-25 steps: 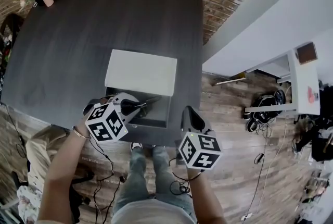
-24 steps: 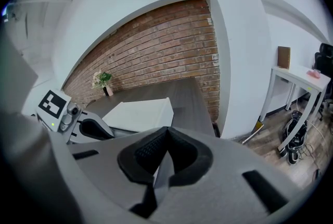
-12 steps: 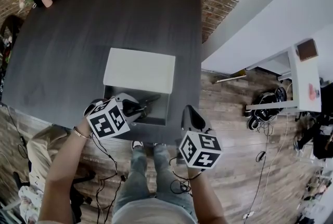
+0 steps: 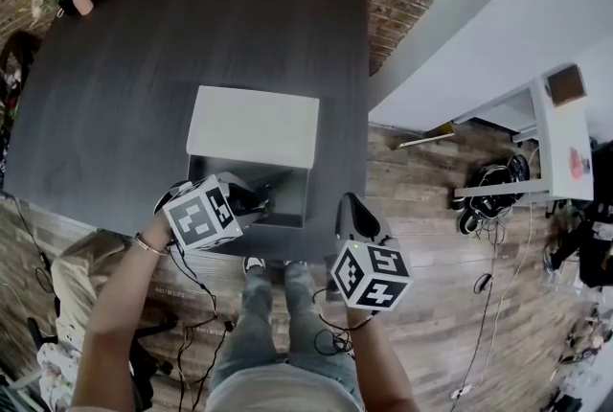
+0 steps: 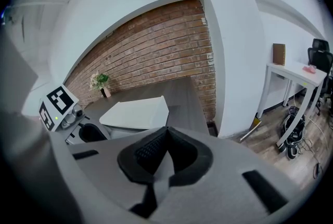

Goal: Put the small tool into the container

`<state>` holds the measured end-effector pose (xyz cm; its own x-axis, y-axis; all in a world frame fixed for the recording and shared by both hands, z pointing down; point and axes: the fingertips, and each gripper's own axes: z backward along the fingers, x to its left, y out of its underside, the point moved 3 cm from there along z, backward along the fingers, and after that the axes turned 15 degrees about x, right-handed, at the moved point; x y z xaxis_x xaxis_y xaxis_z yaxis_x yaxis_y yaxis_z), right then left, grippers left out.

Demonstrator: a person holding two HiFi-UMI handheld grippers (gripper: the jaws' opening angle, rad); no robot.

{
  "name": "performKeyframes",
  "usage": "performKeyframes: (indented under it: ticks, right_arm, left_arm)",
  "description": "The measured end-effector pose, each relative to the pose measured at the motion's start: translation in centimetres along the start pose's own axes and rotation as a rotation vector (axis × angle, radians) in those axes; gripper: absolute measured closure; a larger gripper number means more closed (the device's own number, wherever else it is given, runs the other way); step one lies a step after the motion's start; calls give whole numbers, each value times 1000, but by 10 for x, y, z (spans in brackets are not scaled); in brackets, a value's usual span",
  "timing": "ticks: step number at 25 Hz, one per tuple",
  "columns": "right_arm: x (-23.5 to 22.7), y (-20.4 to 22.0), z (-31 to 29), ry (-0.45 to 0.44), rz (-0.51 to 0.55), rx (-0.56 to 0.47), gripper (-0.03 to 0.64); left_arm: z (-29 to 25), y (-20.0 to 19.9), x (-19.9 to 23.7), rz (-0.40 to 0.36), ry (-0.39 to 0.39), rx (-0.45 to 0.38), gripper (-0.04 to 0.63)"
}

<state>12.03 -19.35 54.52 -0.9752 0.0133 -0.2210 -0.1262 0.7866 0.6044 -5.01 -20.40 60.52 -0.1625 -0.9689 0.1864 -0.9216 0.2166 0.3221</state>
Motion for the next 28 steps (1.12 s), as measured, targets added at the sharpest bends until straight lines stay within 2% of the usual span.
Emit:
performKeyframes:
  ticks: [4,14,18,24,28]
  right_arm:
    - [0,3,0,-3,-5,2,615]
    - [-5,7,-1,-5,-14,9,615]
    - [-2,7,-2,-14,-10,10,615]
    - [0,5,-1,-23,3,11,615]
    - [3,0,1,-36,22,3,615]
  left_arm:
    - [-4,2,0,-1,-1,41,479]
    - [-11,0,-1,-12,-1,53,469]
    - [-8,0,1,9,-10,51,471]
    - [-1,2,-2,77,32,9,474]
    - [14,0,-4,133,36,-68,479]
